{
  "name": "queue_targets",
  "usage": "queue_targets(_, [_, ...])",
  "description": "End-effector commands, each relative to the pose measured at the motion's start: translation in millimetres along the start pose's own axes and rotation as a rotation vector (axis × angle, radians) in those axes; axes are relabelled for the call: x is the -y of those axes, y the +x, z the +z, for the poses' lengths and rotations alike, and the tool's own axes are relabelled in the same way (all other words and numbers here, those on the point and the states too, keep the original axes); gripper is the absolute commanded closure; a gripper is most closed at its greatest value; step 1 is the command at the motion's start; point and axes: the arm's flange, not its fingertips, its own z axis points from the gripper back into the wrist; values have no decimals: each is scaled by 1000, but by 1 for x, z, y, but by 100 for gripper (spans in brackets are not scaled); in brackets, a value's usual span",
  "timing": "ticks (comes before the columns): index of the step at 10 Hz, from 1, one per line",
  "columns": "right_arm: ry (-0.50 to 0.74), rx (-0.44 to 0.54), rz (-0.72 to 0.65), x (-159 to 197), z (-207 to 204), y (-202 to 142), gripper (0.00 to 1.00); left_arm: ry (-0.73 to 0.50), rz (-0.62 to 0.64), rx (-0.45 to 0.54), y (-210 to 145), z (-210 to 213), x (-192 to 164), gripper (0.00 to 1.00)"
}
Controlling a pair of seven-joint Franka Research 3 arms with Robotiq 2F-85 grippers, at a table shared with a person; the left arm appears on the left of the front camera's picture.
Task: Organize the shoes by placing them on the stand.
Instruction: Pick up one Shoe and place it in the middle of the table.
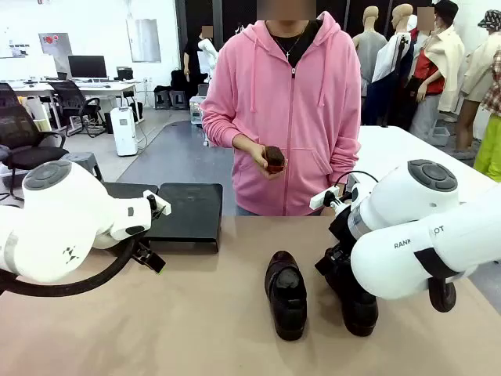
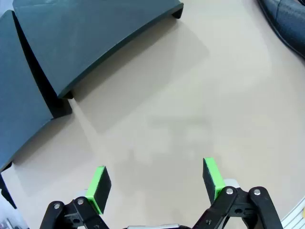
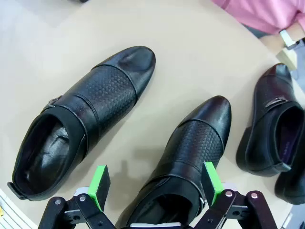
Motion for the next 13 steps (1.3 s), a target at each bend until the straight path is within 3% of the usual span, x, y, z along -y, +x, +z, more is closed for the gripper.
queue_targets(1, [0, 0, 0, 0, 0, 0, 0, 0, 0, 0, 0, 0, 0, 0])
queue_targets(13, [0, 0, 0, 0, 0, 0, 0, 0, 0, 0, 0, 0, 0, 0])
